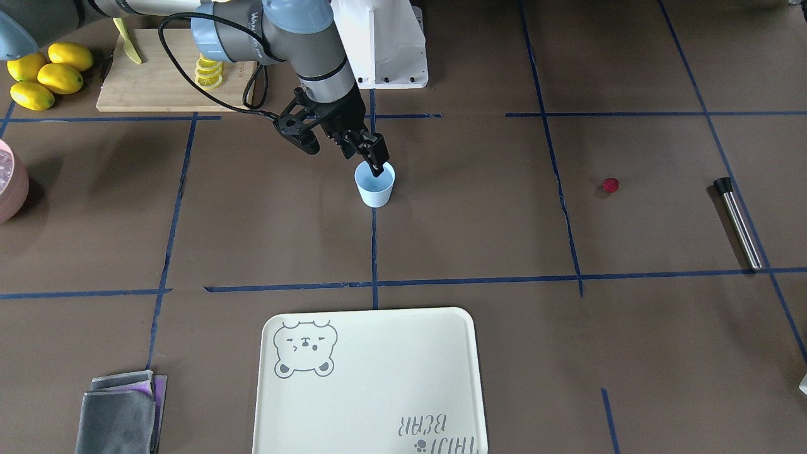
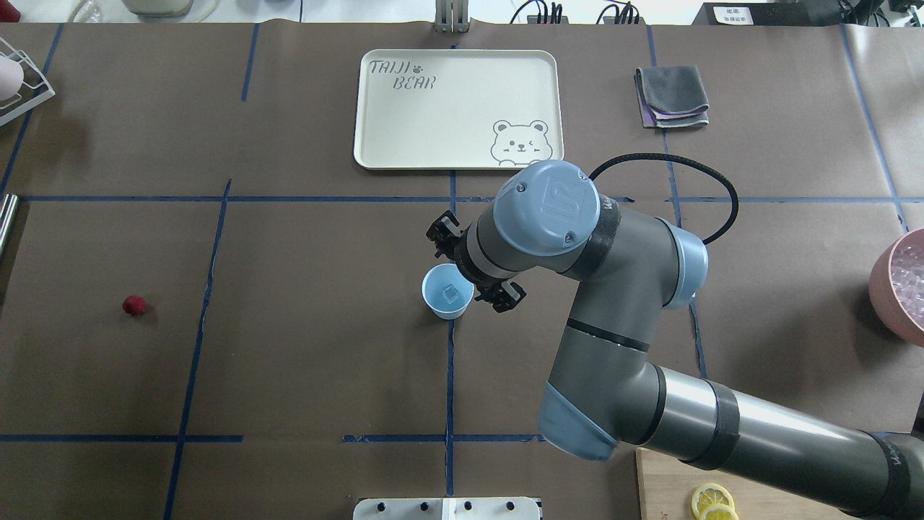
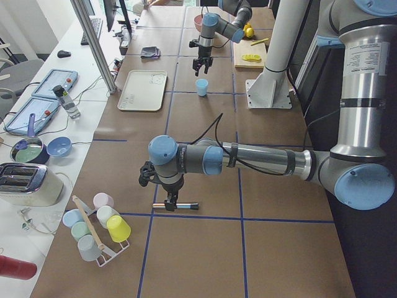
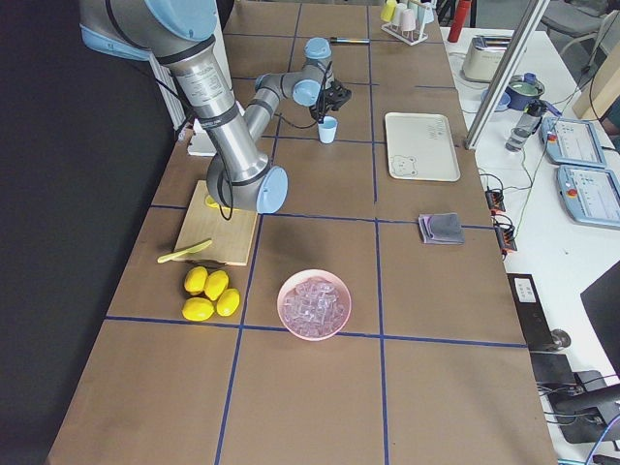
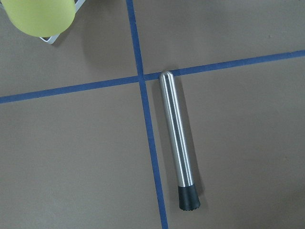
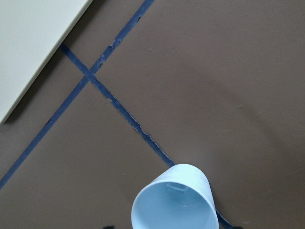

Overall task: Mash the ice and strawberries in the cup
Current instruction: 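Draw the pink bowl back to the table edge with the right gripper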

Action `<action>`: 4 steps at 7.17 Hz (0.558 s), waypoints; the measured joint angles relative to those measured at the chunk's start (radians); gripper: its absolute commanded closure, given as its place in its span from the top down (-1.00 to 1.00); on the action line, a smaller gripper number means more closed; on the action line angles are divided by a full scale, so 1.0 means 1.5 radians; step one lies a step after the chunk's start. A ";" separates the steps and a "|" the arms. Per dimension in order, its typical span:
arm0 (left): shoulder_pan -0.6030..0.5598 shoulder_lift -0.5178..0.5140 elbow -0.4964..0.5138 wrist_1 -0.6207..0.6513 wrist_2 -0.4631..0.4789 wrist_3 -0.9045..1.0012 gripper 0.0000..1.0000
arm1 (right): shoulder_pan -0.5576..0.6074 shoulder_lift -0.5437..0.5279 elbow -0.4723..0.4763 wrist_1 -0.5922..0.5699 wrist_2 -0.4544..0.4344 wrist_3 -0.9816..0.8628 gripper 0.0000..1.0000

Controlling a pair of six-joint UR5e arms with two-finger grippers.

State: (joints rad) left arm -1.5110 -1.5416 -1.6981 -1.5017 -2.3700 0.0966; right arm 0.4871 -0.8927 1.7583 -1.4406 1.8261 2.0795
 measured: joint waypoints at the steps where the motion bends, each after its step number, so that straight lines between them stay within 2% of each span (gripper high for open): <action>1: 0.000 0.000 0.000 0.000 0.000 0.000 1.00 | 0.019 -0.009 0.010 0.000 0.010 -0.024 1.00; 2: 0.000 0.000 0.000 0.000 0.000 0.000 1.00 | 0.046 -0.045 0.039 0.000 0.026 -0.055 1.00; 4: 0.000 0.000 0.001 0.000 0.000 0.000 1.00 | 0.142 -0.197 0.128 0.000 0.110 -0.187 1.00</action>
State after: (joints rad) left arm -1.5110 -1.5413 -1.6972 -1.5017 -2.3700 0.0966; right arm 0.6998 -1.1880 1.9496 -1.4411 1.9918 1.7995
